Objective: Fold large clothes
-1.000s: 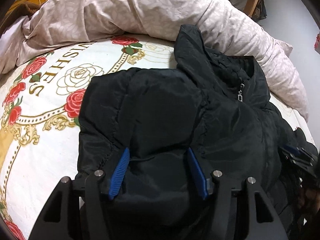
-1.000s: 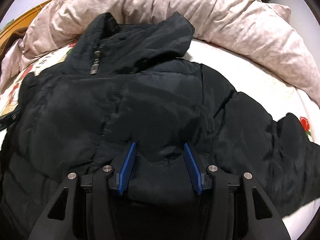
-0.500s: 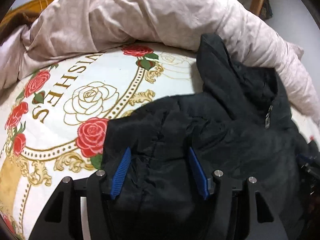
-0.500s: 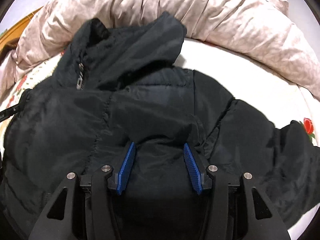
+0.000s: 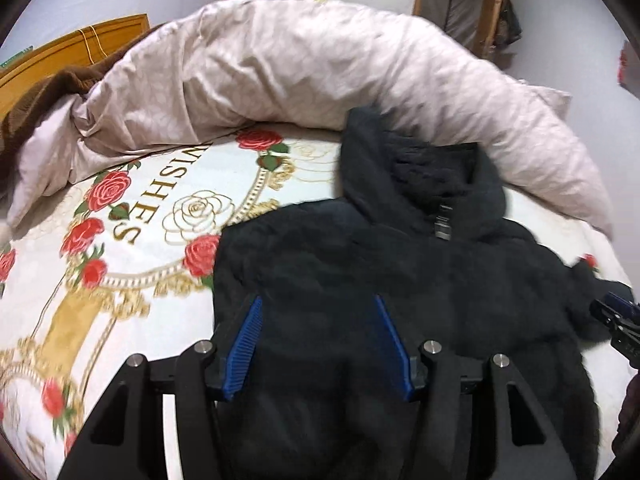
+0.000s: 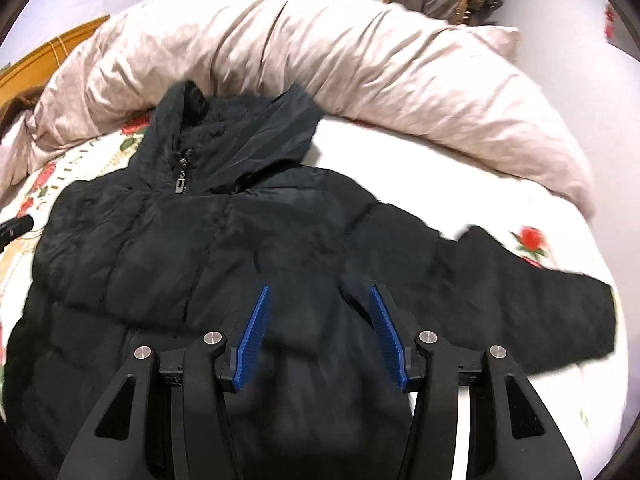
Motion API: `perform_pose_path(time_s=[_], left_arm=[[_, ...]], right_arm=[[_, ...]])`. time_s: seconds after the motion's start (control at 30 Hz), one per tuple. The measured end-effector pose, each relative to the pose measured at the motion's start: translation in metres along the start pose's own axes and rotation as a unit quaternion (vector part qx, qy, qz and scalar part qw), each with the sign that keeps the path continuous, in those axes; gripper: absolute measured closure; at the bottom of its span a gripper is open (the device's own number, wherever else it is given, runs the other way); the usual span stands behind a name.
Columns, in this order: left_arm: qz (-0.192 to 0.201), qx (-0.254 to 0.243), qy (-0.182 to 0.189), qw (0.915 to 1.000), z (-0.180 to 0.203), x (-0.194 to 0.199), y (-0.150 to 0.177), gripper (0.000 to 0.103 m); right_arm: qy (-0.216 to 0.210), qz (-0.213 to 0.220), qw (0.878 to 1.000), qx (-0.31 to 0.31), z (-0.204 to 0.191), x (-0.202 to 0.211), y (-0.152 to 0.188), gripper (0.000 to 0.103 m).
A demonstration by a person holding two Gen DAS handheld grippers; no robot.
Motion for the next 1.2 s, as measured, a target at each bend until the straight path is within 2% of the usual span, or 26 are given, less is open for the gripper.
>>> perform_pose_path(time_s=[0.13,0.33,0.63,0.87,1.0,1.2], left_arm=[[-0.002,0.001,0.027,0.9996,0.032,0.052,0.027,0.044],[-0.021,-0.016,0.054,0.9982,0.076,0.113,0.068,0.044],[-0.035,-0.056,0.077,0.9949,0.127,0.163,0.103,0.042],[-0.032,-0.085,0.09,0.9919,0.171,0.158,0.095,0.038],[-0.034,-0.098,0.094,0.9902,0.196,0.136,0.084,0.037],[-0.036,-0.114,0.089,0.9888,0.219,0.084,0.066,0.037]], right_arm=[[0.016,0.015,1.0,-0.013,0.019,0.063,0.021,0.05],[0.035,0.026,0.999,-0.032,0.038,0.134,0.052,0.046],[0.061,0.035,0.996,-0.046,0.07,0.194,0.086,0.043],[0.074,0.018,0.994,-0.076,0.113,0.183,0.103,0.042],[0.08,0.001,0.993,-0.089,0.141,0.158,0.113,0.036],[0.094,-0.033,0.988,-0.117,0.19,0.104,0.125,0.036]])
Point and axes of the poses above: each gripper's, at about its wrist camera, not at the fingertips, and x roughly against the way its jaws point, z to its right, y to its underside, the point moved 10 cm from there along -x, roughly the way its jaws point, and after that the axes turned 3 degrees about -y, right-handed, at the moved point
